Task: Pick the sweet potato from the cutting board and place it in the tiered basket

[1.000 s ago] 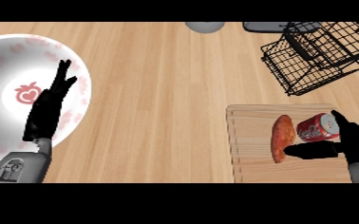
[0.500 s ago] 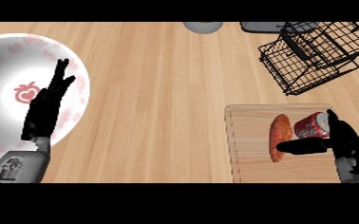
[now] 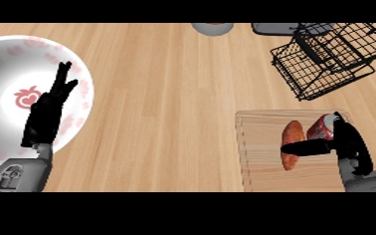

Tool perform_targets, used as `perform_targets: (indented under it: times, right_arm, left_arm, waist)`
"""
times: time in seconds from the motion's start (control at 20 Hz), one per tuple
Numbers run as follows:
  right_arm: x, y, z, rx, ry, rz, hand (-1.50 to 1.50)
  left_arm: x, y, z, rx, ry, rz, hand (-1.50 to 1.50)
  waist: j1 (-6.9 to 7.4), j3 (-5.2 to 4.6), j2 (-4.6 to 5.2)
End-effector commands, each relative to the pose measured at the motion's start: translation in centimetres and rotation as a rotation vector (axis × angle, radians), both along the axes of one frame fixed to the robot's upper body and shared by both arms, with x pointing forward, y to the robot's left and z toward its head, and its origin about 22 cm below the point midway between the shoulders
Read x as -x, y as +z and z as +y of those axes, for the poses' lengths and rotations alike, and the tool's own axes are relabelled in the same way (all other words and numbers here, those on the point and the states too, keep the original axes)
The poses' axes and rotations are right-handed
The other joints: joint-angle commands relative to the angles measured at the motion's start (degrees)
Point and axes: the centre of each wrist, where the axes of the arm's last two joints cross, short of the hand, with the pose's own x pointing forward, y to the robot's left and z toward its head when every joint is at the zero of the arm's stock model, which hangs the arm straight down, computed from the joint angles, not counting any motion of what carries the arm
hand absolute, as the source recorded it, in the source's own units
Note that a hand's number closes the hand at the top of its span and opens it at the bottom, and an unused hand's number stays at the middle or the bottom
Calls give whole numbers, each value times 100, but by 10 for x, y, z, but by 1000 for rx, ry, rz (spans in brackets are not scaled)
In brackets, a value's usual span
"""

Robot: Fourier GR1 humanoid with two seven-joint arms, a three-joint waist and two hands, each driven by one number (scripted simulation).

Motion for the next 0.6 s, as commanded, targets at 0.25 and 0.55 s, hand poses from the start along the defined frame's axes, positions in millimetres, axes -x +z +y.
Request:
perform_targets:
  times: [0.25,0.55]
  right_arm:
    - [-15,-28,15,-97,-133,201,-150]
    - [-11,-35,31,-42,121,257,150]
  left_arm:
    - [0,-6,-4,-5,-9,2,0]
    - [-1,-14,-13,-5,-6,-1,0]
  waist:
    - [28,85,69]
    - [26,81,72]
